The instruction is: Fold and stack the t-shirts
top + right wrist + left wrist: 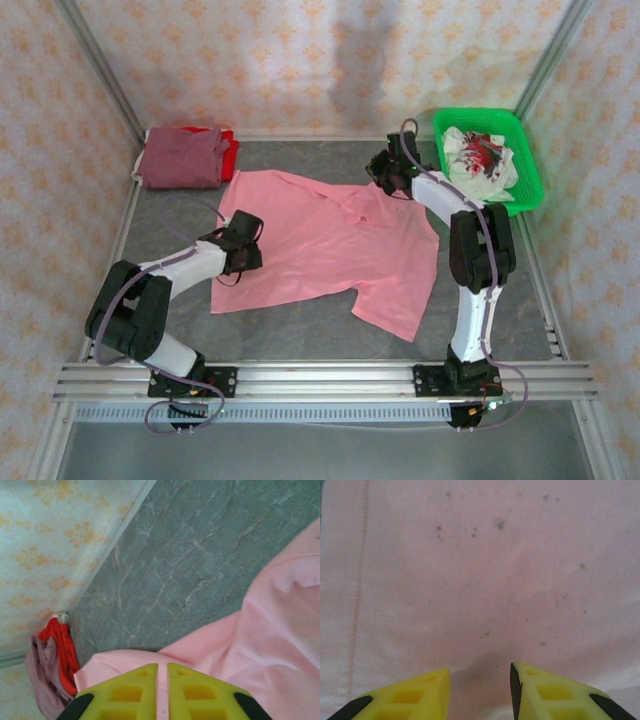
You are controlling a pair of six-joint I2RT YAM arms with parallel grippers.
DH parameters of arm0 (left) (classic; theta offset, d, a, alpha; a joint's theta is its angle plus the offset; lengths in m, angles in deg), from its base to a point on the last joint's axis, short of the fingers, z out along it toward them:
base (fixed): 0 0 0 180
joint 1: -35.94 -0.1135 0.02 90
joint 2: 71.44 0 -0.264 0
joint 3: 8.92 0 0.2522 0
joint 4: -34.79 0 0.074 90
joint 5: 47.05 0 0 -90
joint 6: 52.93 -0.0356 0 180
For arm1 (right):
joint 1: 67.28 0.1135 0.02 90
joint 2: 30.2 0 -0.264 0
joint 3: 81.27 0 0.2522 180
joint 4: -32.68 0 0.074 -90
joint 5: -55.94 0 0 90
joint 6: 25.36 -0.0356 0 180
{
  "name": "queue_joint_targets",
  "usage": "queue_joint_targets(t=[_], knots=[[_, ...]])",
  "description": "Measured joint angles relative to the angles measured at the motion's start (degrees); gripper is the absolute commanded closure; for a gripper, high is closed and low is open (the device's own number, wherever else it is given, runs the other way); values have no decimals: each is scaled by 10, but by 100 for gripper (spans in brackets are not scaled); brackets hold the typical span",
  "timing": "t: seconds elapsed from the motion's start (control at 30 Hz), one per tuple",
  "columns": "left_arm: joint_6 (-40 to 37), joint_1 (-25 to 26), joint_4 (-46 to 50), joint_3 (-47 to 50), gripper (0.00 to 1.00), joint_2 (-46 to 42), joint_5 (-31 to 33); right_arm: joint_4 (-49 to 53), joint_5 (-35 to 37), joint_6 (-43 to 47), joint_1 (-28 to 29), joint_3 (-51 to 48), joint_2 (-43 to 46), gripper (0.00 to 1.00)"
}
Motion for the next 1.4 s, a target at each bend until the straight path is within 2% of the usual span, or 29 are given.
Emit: queue_joint_targets(t=[0.13, 0.2, 0.27, 0.67, 1.07, 1.23, 1.33, 1.4], knots=[[0, 0, -11, 20, 62, -26, -7, -32, -3, -15, 21, -159, 74, 58], [0, 0, -11, 22, 62, -33, -11, -33, -6, -30, 37, -205, 91, 51], [0, 0, -14, 22, 62, -33, -13, -43, -8, -42, 48, -226, 94, 51], [-2, 0, -16, 22, 61, -33, -19, -151, 0, -123, 52, -242, 82, 49], [-2, 0, -16, 25, 62, -38, -20, -198, 30, -192, 71, -280, 63, 49], [-2, 0, -16, 25, 62, -38, -20, -214, 47, -206, 71, -287, 63, 56], [-2, 0, -16, 25, 62, -38, -20, -221, 61, -206, 71, -286, 57, 69], [-2, 0, -16, 25, 62, -38, -20, -226, 70, -206, 71, -285, 49, 81]])
